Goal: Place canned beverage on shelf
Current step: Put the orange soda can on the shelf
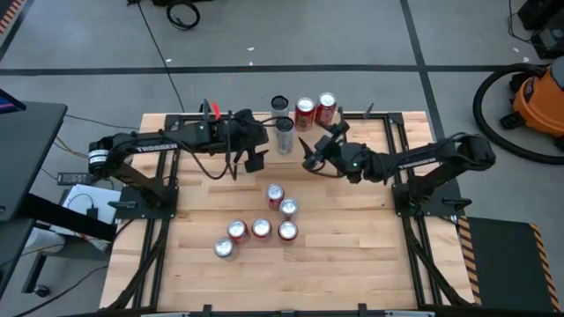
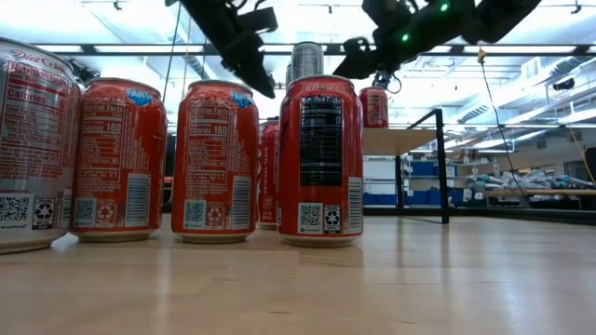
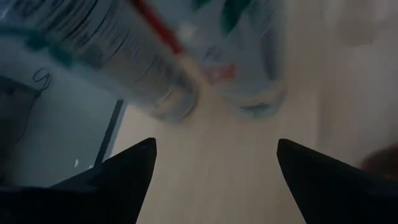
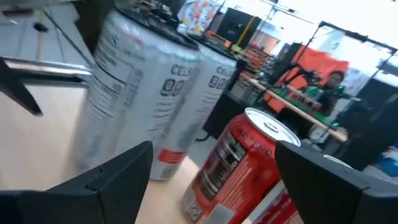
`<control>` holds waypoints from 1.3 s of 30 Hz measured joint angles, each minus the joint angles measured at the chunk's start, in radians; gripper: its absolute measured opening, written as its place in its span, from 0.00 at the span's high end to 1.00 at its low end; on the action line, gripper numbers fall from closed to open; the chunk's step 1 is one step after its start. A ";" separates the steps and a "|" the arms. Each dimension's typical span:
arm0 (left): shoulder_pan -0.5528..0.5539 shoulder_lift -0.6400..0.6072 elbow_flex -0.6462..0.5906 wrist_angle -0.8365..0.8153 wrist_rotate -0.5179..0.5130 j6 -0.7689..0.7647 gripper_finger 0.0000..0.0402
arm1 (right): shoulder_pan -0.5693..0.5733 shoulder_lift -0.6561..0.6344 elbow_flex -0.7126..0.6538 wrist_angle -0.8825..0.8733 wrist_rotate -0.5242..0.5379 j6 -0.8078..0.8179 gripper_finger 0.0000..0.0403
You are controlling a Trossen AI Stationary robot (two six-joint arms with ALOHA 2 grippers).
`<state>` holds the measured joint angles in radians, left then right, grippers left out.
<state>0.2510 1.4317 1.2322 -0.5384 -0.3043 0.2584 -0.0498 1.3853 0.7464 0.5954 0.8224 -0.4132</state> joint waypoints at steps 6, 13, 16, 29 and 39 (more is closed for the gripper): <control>0.022 -0.025 -0.086 0.145 -0.102 -0.002 0.14 | -0.054 0.065 0.001 0.033 -0.043 0.002 0.14; 0.022 -0.040 -0.135 0.225 -0.133 -0.003 0.14 | -0.071 0.133 0.002 0.075 -0.037 -0.001 0.14; 0.019 -0.040 -0.135 0.241 -0.133 -0.008 0.14 | -0.072 0.153 0.008 0.080 -0.054 0.008 0.14; -0.009 -0.040 -0.135 0.247 -0.130 -0.029 0.14 | -0.070 0.163 0.008 0.092 -0.105 0.051 0.14; -0.009 -0.040 -0.133 0.200 -0.142 -0.056 0.14 | -0.070 0.163 0.008 0.107 -0.118 0.055 0.14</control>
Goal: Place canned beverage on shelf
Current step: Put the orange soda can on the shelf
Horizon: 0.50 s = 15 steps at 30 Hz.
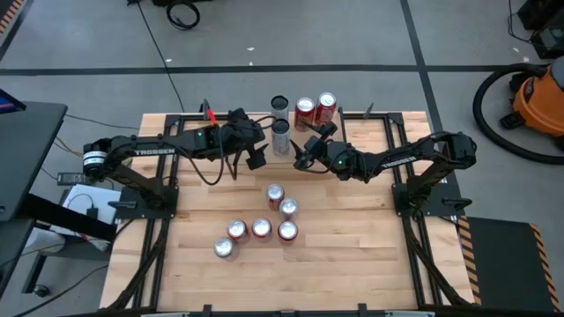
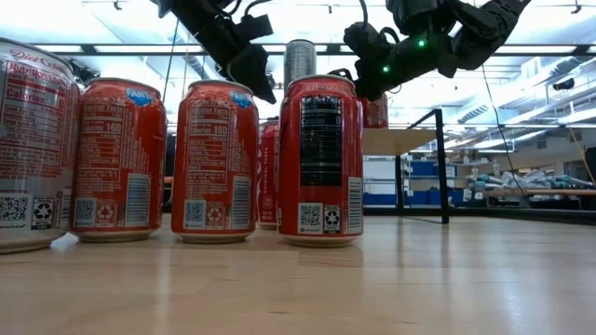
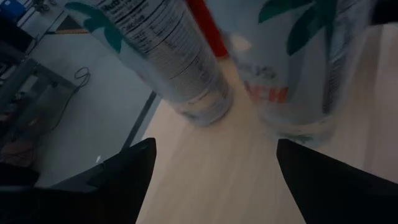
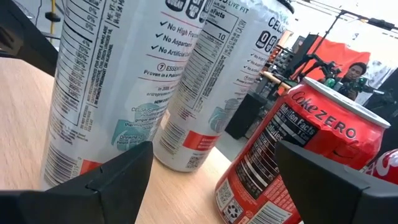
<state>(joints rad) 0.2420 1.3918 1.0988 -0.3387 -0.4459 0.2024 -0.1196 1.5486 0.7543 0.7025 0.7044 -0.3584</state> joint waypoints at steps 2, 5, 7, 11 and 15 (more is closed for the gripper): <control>0.000 -0.002 0.000 -0.019 -0.016 0.001 0.14 | 0.000 0.000 0.000 0.000 0.002 -0.005 0.14; -0.004 -0.025 0.001 -0.062 -0.024 -0.005 0.14 | 0.013 -0.021 -0.001 -0.006 0.051 -0.047 0.14; -0.016 -0.049 0.001 -0.102 -0.024 -0.016 0.14 | 0.034 -0.061 -0.001 -0.008 0.076 -0.077 0.14; -0.047 -0.109 0.001 -0.183 -0.014 -0.046 0.14 | 0.093 -0.155 0.000 -0.053 0.111 -0.105 0.14; -0.050 -0.127 0.001 -0.217 -0.010 -0.105 0.14 | 0.195 -0.239 0.000 -0.175 0.144 -0.096 0.14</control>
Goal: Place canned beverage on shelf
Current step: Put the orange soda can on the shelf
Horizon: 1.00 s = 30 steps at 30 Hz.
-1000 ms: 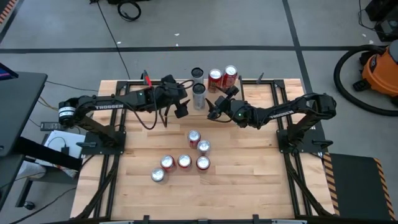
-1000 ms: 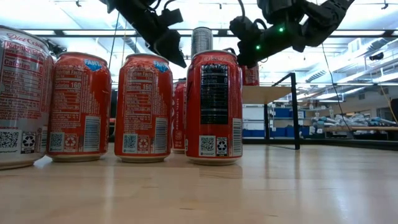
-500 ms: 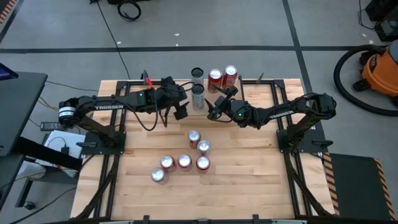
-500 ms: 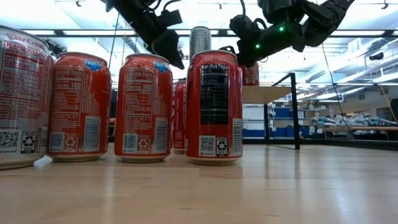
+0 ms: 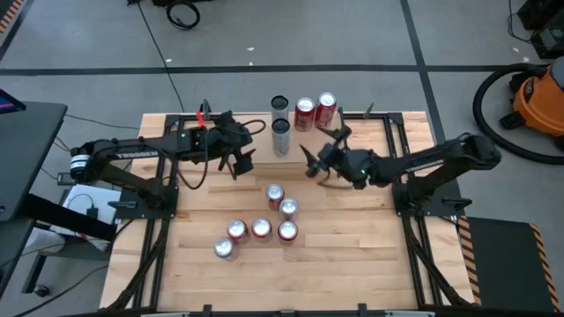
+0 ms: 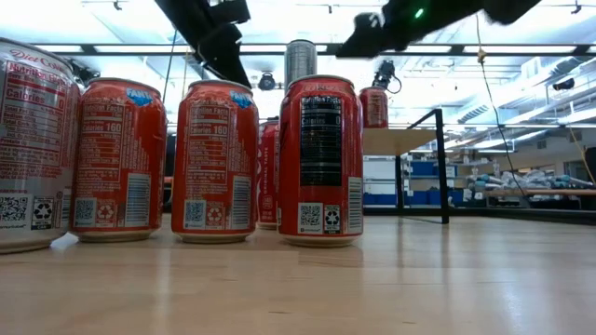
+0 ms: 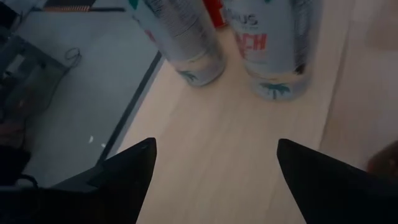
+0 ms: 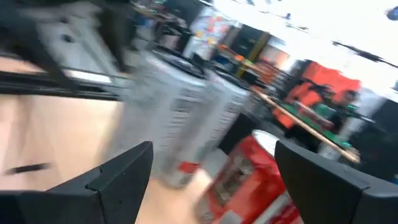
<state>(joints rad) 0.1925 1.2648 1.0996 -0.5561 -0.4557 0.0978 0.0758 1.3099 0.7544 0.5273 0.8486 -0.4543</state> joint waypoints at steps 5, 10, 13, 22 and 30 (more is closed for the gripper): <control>0.000 0.007 0.000 0.017 0.027 -0.050 0.14 | 0.154 -0.035 0.000 -0.060 0.107 0.015 0.14; -0.004 0.010 0.010 -0.002 0.086 -0.163 0.15 | 0.263 -0.035 0.000 -0.103 0.171 0.017 0.14; -0.042 0.011 0.054 -0.091 0.103 -0.223 0.18 | 0.309 -0.035 0.000 -0.118 0.225 0.005 0.14; -0.248 0.020 0.140 -0.155 0.121 -0.383 0.24 | 0.376 -0.087 0.000 -0.111 0.278 -0.055 0.14; -0.434 0.039 0.163 -0.262 0.127 -0.656 0.25 | 0.425 -0.103 0.000 -0.112 0.310 -0.097 0.14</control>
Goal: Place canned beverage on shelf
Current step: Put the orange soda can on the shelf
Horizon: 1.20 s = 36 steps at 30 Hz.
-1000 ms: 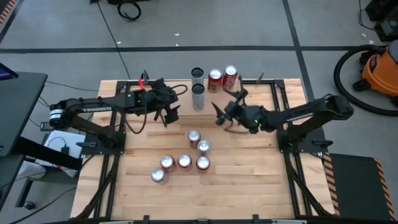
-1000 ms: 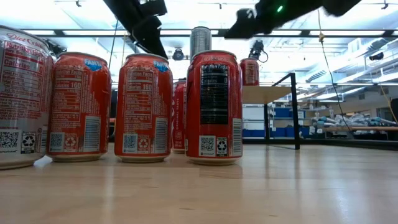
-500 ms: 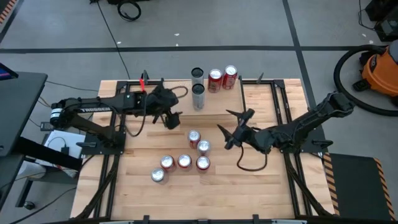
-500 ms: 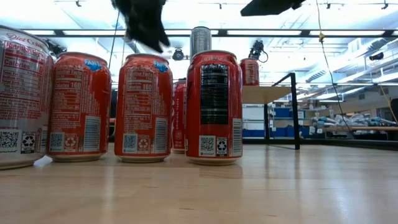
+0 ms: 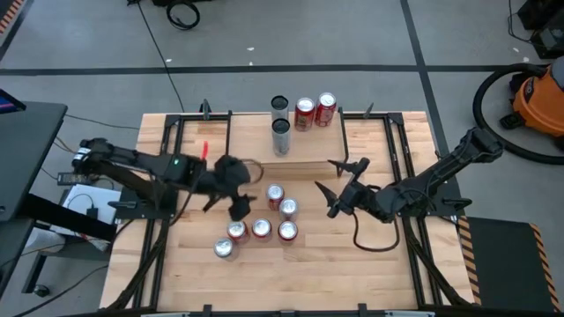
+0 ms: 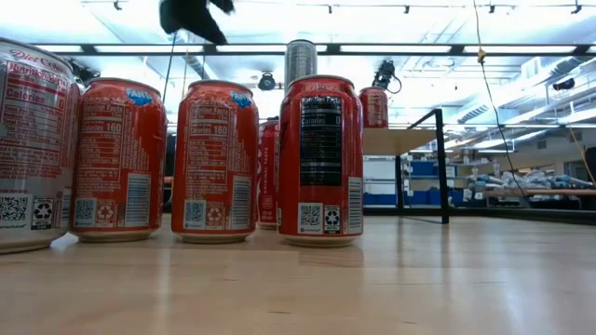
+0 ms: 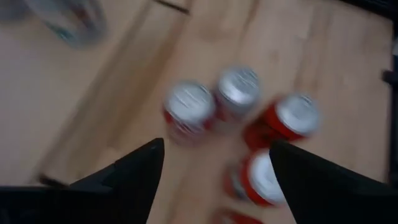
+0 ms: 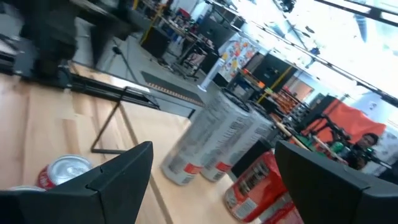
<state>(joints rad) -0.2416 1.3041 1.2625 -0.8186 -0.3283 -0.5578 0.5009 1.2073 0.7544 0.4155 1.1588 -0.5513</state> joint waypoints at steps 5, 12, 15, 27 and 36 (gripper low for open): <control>-0.147 0.041 0.055 -0.131 -0.001 -0.175 0.30 | 0.001 -0.006 0.000 -0.001 0.040 -0.009 0.14; -0.272 0.158 0.055 -0.092 -0.010 -0.213 0.34 | -0.002 -0.006 0.000 0.043 0.007 -0.013 0.14; -0.271 0.228 0.054 -0.089 -0.011 -0.161 0.32 | -0.006 -0.006 0.000 0.090 -0.004 -0.034 0.14; -0.211 0.285 0.054 0.000 0.008 0.052 0.19 | -0.006 -0.005 0.000 0.084 -0.001 -0.047 0.14; -0.154 0.294 0.054 0.098 0.060 0.102 0.11 | -0.010 -0.005 0.000 0.083 -0.004 -0.046 0.14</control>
<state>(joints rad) -0.3954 1.5982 1.3167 -0.7204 -0.2680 -0.4559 0.4907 1.2026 0.7547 0.4988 1.1553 -0.5976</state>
